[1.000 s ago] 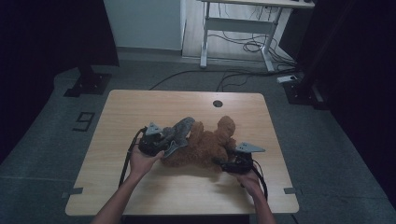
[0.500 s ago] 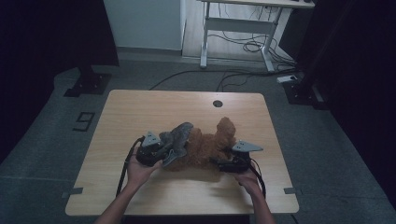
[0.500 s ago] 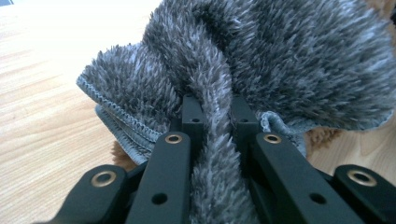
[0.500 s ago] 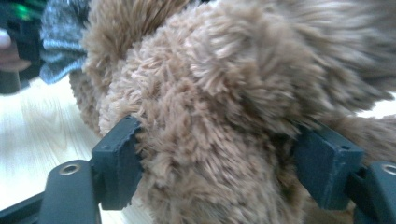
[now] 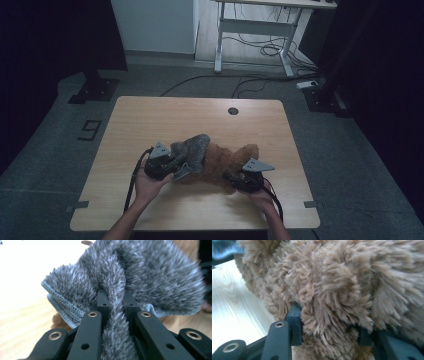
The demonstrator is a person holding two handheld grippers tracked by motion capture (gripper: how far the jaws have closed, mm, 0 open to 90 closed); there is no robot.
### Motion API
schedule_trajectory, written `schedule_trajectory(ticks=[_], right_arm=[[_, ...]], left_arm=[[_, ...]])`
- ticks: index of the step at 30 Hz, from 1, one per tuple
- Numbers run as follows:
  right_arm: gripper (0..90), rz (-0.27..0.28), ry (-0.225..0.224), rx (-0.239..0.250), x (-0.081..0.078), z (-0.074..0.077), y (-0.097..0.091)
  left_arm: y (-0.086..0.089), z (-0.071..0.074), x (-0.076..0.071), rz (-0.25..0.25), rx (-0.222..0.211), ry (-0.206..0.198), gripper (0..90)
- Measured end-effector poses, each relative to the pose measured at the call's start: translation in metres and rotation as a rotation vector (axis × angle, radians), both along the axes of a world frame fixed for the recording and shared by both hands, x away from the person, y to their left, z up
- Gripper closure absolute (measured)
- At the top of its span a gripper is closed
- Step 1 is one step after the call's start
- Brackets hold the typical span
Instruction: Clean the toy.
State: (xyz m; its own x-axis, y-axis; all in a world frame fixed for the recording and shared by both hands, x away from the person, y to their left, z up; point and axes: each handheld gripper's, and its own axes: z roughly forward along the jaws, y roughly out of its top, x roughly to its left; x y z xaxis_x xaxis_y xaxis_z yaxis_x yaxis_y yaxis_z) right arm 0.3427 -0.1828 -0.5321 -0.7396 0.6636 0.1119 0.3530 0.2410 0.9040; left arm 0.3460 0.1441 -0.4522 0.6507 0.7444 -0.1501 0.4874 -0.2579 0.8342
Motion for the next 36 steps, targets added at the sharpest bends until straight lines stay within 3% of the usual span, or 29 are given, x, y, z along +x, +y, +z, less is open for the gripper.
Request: schedule_trajectory(ticks=[4, 7, 10, 13, 16, 20, 24, 26, 32, 36], right_arm=[[52.7, 0.011, -0.025, -0.025, -0.002, -0.002, 0.007], [52.6, 0.007, -0.032, -0.027, -0.001, -0.002, 0.009], [52.4, 0.000, -0.019, -0.005, 0.001, -0.002, 0.005], [52.4, -0.011, 0.002, 0.014, 0.003, -0.003, -0.001], [52.4, -0.020, 0.018, 0.024, 0.005, -0.004, -0.005], [52.5, -0.017, 0.031, 0.034, 0.006, -0.006, -0.007], [55.7, -0.024, 0.013, 0.025, 0.005, -0.006, -0.003], [57.3, -0.025, 0.012, 0.025, 0.005, -0.005, -0.003], [59.0, -0.020, 0.019, 0.023, 0.005, -0.004, -0.003], [59.1, -0.017, 0.021, 0.025, 0.005, -0.004, -0.002]], left_arm=[[-0.019, 0.026, 0.014, -0.026, -0.009, -0.032, 79.8], [-0.045, 0.035, 0.029, -0.063, -0.011, -0.017, 79.7], [-0.075, 0.030, 0.040, -0.122, -0.010, 0.029, 79.6], [-0.099, 0.018, 0.042, -0.184, -0.016, 0.070, 79.6], [-0.110, 0.007, 0.036, -0.180, -0.004, 0.081, 79.7], [-0.110, 0.005, 0.024, -0.166, 0.041, 0.039, 79.8], [-0.101, 0.005, 0.019, -0.152, 0.069, 0.018, 79.7], [-0.086, 0.003, 0.018, -0.127, 0.083, 0.021, 79.7], [-0.053, -0.001, 0.016, -0.080, 0.076, 0.036, 79.7], [-0.042, -0.001, 0.013, -0.069, 0.055, 0.038, 79.5]])
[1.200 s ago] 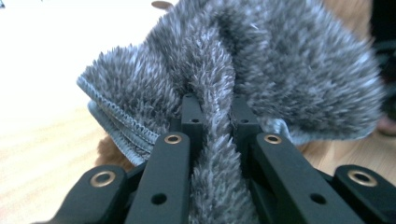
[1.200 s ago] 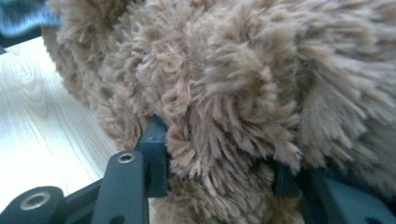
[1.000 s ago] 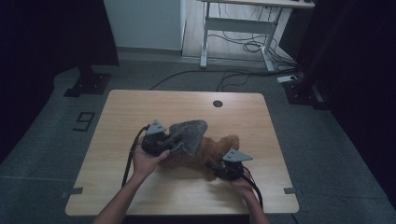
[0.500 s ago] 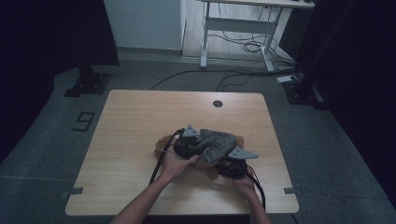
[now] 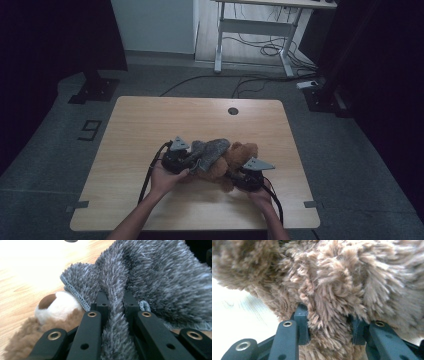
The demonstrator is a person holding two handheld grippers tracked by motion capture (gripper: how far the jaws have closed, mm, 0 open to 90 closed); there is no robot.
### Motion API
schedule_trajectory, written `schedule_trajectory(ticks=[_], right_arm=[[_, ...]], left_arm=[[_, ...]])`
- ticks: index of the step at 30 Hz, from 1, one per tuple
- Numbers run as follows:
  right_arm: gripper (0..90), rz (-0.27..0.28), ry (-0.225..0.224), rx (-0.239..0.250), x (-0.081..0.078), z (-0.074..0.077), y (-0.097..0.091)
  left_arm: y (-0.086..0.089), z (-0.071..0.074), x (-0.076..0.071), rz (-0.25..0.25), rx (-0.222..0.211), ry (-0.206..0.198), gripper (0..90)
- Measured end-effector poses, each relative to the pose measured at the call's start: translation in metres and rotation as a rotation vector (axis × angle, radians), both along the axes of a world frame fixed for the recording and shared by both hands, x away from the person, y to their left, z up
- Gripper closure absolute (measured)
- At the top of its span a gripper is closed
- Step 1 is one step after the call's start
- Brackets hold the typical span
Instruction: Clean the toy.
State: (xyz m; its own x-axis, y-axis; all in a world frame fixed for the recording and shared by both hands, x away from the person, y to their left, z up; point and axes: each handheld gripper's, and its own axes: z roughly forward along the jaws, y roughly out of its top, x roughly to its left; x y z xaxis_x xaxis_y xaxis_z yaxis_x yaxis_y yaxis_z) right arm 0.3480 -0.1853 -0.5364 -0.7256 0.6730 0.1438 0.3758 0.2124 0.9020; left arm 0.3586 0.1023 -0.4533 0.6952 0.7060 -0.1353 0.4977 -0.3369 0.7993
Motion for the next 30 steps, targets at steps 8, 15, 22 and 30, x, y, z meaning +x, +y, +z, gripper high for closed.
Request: schedule_trajectory(ticks=[8, 15, 22, 30], right_arm=[[59.9, -0.014, 0.010, 0.006, 0.001, 0.000, -0.002], [62.1, -0.033, 0.010, 0.006, 0.001, 0.000, -0.004], [63.0, -0.043, 0.024, 0.006, 0.001, 0.000, -0.006], [63.0, -0.052, 0.036, 0.018, 0.003, 0.000, -0.006]], left_arm=[[-0.017, 0.009, 0.006, -0.014, -0.033, -0.009, 79.6], [-0.078, 0.022, 0.015, -0.077, 0.025, -0.042, 79.6], [-0.067, 0.013, 0.013, -0.050, 0.026, -0.036, 79.5], [-0.021, 0.015, 0.007, 0.010, 0.024, -0.037, 79.5]])
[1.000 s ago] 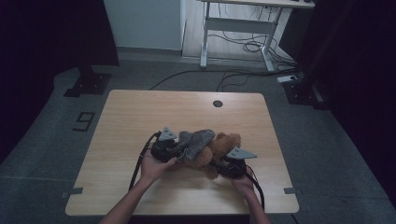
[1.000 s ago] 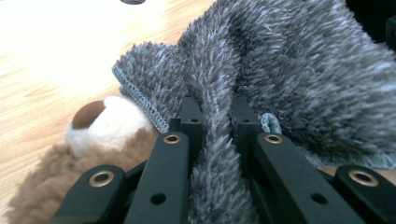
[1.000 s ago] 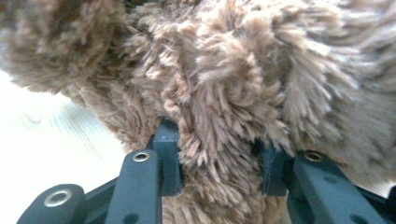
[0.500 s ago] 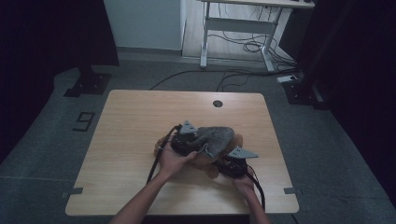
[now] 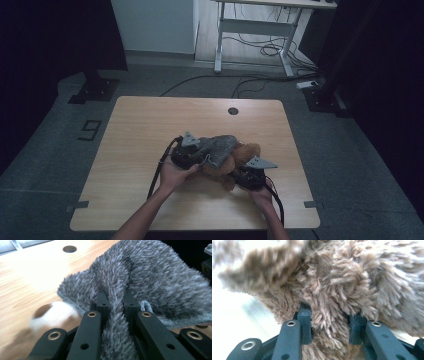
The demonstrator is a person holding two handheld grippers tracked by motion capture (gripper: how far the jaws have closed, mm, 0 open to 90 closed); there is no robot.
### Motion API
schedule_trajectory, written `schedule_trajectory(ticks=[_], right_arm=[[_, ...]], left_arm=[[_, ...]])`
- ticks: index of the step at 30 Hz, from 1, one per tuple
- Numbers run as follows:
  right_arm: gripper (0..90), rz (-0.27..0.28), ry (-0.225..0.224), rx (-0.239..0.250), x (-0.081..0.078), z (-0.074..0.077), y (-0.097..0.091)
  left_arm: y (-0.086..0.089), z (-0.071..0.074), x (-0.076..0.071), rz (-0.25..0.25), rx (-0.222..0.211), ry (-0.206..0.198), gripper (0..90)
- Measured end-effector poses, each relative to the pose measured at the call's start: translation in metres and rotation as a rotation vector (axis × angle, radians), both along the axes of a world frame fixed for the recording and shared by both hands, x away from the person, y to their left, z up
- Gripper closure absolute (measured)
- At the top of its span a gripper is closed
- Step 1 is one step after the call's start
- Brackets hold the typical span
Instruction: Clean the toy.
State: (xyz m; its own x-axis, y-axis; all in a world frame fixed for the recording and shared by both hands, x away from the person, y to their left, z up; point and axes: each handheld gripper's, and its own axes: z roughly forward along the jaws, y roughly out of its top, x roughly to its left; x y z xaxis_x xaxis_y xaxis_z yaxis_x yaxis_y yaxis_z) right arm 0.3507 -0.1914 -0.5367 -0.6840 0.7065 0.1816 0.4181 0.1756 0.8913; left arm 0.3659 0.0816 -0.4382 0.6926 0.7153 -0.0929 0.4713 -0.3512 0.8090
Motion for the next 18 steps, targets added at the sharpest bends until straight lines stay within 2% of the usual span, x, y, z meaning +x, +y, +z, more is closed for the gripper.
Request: schedule_trajectory(ticks=[4, 8, 11, 14, 18], right_arm=[[63.1, 0.002, -0.011, -0.008, -0.001, 0.000, 0.003], [63.2, 0.002, -0.019, -0.022, -0.002, 0.001, 0.006], [63.3, 0.003, -0.019, -0.022, -0.002, 0.001, 0.005], [63.3, 0.001, -0.015, -0.020, -0.001, 0.001, 0.004], [63.3, -0.001, -0.011, -0.016, -0.001, 0.001, 0.003]], left_arm=[[0.018, -0.003, -0.003, 0.009, -0.025, 0.014, 79.2], [0.031, -0.006, -0.003, 0.019, -0.072, 0.034, 79.1], [0.039, -0.003, -0.007, 0.025, -0.084, 0.019, 79.0], [0.047, 0.001, -0.014, 0.042, -0.073, -0.009, 79.0], [0.059, 0.000, -0.021, 0.066, -0.059, -0.026, 79.0]])
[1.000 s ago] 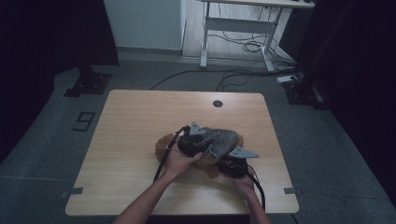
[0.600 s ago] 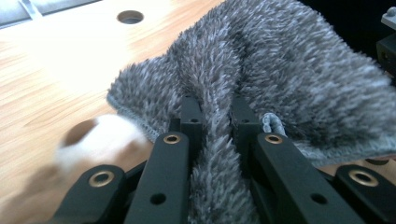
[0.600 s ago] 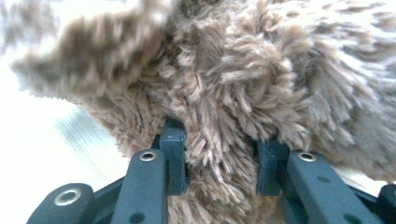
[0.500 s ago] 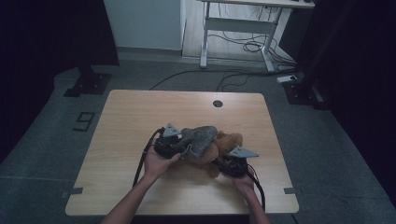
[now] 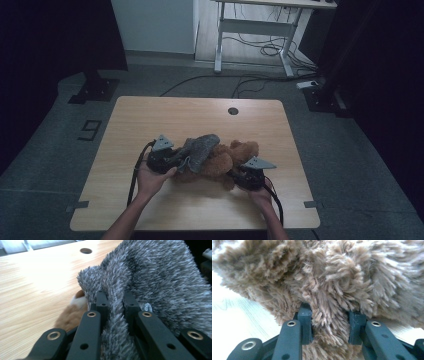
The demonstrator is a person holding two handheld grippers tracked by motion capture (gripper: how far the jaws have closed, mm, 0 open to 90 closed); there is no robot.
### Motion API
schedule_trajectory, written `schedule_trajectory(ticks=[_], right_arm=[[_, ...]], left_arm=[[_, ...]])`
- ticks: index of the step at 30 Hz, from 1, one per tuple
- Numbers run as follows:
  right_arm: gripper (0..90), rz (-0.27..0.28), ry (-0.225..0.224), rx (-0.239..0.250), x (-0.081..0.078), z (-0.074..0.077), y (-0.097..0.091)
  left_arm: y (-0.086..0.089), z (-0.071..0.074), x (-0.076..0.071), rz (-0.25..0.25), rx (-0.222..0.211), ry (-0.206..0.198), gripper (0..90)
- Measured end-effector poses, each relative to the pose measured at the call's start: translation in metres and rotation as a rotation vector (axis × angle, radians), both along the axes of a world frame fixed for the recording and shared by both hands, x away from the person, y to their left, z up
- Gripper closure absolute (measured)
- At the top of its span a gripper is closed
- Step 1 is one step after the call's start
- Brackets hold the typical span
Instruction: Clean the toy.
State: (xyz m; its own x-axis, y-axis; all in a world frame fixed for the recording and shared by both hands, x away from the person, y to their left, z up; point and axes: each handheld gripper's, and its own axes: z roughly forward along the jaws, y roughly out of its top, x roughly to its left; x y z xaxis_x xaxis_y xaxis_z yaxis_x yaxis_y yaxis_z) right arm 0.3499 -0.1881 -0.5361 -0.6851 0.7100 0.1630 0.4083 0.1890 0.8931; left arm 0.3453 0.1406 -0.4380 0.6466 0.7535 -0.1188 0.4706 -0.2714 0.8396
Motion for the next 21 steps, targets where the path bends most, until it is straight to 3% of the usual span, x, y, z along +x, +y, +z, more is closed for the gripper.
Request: schedule_trajectory(ticks=[7, 13, 17, 18, 20, 21], right_arm=[[63.3, -0.003, 0.002, 0.002, 0.000, 0.000, 0.000], [63.4, -0.005, 0.003, 0.002, 0.000, 0.000, 0.000], [63.8, -0.011, -0.001, 0.002, 0.001, -0.001, 0.001], [64.0, -0.018, -0.007, 0.004, 0.001, -0.001, 0.004], [64.3, -0.033, -0.013, -0.004, 0.002, -0.001, 0.007], [64.3, -0.039, -0.016, -0.009, 0.003, -0.001, 0.007]], left_arm=[[0.031, -0.011, -0.003, 0.071, 0.014, 0.005, 79.1], [0.052, -0.030, -0.003, 0.124, 0.010, 0.054, 79.0], [0.045, -0.043, 0.000, 0.135, 0.004, 0.085, 79.2], [0.040, -0.047, 0.003, 0.142, 0.024, 0.076, 79.5], [0.036, -0.050, 0.007, 0.155, 0.021, 0.072, 80.0], [0.033, -0.053, 0.016, 0.167, -0.012, 0.079, 80.1]])
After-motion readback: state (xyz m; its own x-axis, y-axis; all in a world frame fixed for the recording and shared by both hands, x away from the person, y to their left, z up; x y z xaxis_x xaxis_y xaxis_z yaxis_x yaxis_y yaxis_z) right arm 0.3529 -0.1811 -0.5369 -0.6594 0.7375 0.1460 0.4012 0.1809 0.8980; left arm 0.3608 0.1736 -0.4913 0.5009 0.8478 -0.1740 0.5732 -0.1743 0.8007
